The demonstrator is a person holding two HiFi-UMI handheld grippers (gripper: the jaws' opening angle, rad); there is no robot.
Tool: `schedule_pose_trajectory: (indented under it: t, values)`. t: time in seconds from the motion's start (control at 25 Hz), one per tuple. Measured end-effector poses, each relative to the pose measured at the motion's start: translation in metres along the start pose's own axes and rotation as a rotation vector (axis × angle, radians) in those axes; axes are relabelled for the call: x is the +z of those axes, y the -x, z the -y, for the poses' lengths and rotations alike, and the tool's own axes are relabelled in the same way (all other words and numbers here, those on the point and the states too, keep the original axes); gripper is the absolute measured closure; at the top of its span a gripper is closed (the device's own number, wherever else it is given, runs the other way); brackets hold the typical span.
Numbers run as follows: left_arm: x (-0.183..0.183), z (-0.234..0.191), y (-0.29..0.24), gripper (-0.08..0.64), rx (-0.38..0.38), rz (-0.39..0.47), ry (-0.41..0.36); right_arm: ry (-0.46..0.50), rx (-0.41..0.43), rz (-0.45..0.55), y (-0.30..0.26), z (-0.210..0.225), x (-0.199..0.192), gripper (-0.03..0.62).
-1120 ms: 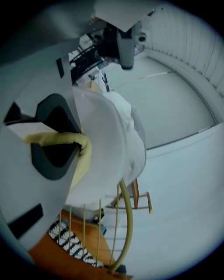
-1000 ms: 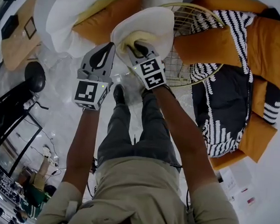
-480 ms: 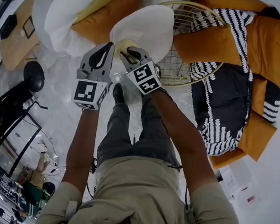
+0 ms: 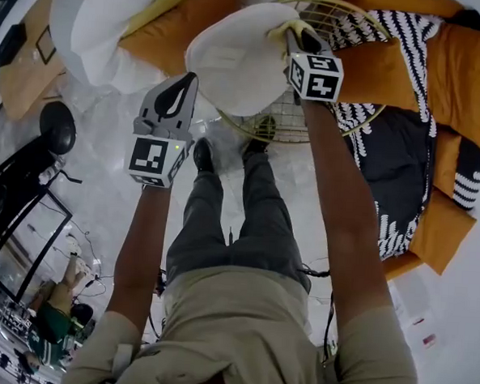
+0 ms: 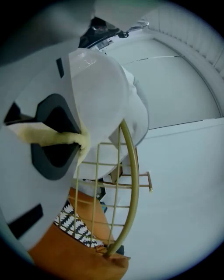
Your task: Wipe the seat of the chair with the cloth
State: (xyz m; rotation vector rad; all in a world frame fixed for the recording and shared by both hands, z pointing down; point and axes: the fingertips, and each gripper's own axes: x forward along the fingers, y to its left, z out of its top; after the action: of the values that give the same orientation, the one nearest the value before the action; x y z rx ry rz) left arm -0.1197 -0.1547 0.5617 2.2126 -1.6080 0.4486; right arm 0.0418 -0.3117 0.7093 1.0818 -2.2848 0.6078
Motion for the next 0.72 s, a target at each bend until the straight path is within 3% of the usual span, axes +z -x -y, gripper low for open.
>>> schedule_pose_trajectory:
  t: [0.2, 0.4, 0.52, 0.72]
  values:
    - [-0.015, 0.007, -0.007, 0.545, -0.013, -0.025, -0.003, 0.018, -0.003, 0.011, 0.003, 0.014, 0.008, 0.531]
    - [-0.023, 0.008, -0.013, 0.545, -0.024, -0.032, -0.022, 0.024, 0.061, -0.016, 0.001, -0.023, -0.012, 0.532]
    - [-0.024, 0.008, -0.014, 0.545, -0.027, -0.035, -0.016, 0.061, 0.184, -0.049, 0.006, -0.089, -0.034, 0.531]
    - [-0.025, 0.004, -0.014, 0.545, -0.019, -0.031, -0.036, 0.164, 0.501, -0.131, 0.036, -0.236, -0.086, 0.531]
